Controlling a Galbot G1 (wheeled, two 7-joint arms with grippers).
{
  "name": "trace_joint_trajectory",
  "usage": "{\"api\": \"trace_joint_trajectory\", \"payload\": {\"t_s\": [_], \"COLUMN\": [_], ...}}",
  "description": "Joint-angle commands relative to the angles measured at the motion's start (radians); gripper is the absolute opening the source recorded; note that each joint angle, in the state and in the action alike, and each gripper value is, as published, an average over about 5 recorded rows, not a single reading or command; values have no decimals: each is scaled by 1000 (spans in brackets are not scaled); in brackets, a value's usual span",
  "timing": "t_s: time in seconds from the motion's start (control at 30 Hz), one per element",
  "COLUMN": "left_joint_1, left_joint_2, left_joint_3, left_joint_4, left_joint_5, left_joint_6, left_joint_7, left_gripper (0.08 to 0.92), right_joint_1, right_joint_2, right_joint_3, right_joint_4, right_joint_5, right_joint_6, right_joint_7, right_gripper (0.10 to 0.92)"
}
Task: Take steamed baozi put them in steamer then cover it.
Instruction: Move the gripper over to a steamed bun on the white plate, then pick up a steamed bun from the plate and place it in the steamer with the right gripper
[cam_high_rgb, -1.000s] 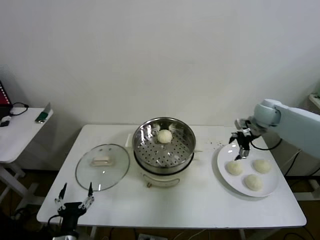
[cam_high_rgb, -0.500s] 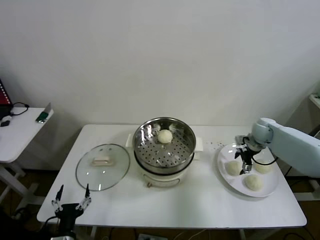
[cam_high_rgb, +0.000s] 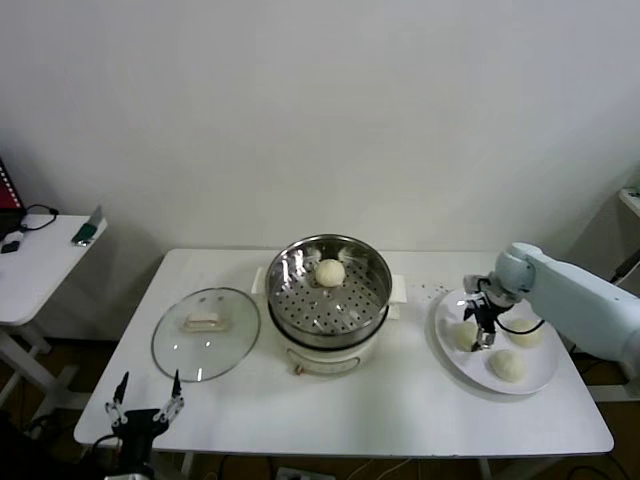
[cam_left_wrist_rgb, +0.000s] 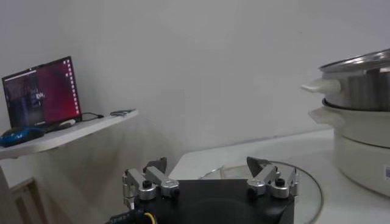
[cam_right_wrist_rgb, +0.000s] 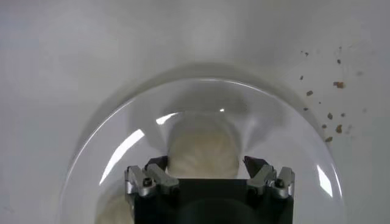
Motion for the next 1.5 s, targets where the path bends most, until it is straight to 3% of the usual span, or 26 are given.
{"api": "trace_joint_trajectory", "payload": {"t_s": [0.03, 0.27, 0.47, 0.63, 0.9, 1.13, 1.5], "left_joint_1": [3, 8, 13, 20, 30, 54, 86], "left_joint_2": [-1, -1, 0, 0, 2, 4, 6], "left_joint_3": [-2, -6, -3, 8, 38, 67, 75], "left_joint_4": [2, 4, 0, -9, -22, -34, -60], "left_joint_5": [2, -1, -1, 1, 4, 10, 20], "left_joint_6": [-3, -8, -9, -9, -11, -22, -39], "left_joint_7": [0, -2, 0, 2, 7, 5, 7], "left_gripper": [823, 823, 823, 823, 823, 823, 823], "right_joint_1": [-17, 1, 143, 383, 735, 802, 689], "right_joint_2": [14, 3, -5, 29, 202, 377, 575], "right_joint_3": [21, 11, -85, -259, -520, -572, -544], "right_joint_4": [-25, -15, 15, 26, 19, 56, 87], "right_joint_5": [-22, 2, 98, 260, 555, 729, 794], "right_joint_6": [7, 6, -12, -32, -61, -109, -174], "right_joint_7": [-4, -2, 4, 5, 7, 39, 116], "right_gripper": [792, 665, 653, 653, 653, 653, 653]}}
